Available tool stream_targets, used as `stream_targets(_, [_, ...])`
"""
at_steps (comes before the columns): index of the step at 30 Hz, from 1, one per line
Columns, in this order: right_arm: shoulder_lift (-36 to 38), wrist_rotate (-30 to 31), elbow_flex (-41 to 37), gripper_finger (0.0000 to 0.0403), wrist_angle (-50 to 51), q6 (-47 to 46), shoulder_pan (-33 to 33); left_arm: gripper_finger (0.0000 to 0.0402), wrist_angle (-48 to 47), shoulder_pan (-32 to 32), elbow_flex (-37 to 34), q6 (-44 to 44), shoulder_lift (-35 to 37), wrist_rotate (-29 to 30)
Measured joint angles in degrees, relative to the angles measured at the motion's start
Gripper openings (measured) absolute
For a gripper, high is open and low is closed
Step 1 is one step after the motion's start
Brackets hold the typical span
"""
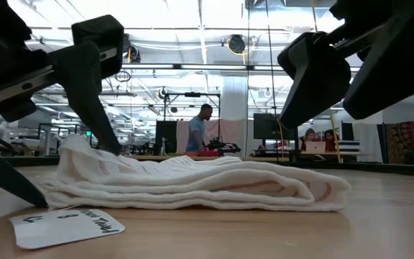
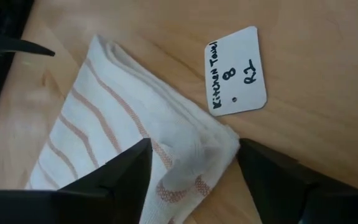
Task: Roll towel
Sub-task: Roll the white towel
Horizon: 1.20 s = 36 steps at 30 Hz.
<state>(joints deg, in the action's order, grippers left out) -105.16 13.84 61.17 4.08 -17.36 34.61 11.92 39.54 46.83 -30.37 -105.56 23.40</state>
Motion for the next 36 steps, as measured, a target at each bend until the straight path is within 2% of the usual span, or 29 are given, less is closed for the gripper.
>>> stream_targets(8, [0.0, 1.54, 0.0, 0.0274, 0.0, 0.11, -0.01, 0.0183, -1.14, -2.92, 0.08, -0.01, 0.04, -6.82])
stream_targets(14, [0.0, 1.55, 0.0, 0.0274, -0.03, -0.18, 0.0, 0.0099, -1.92, -3.95, 0.02, 0.66, 0.02, -9.69])
stream_targets(20, [0.0, 4.38, 0.0, 0.0274, -0.07, -1.4, 0.05, 0.0014, -1.93, -4.31, -0.02, 1.46, -0.04, -10.98])
stream_targets(27, [0.16, 5.61, 0.0, 0.0258, 3.13, 6.6, 2.07, 0.0016, 1.41, -4.42, -0.2, 1.37, -0.05, -9.05])
stream_targets(31, [-2.09, 5.97, 0.0, 0.0246, 4.46, 7.98, 3.57, 0.0017, 3.8, -4.42, -0.2, 1.39, 0.11, -7.48])
stream_targets(36, [-6.22, 10.75, 0.0, 0.0225, 3.72, 9.84, 5.54, 0.0017, 3.88, -4.37, -0.2, 2.47, 0.11, -7.5])
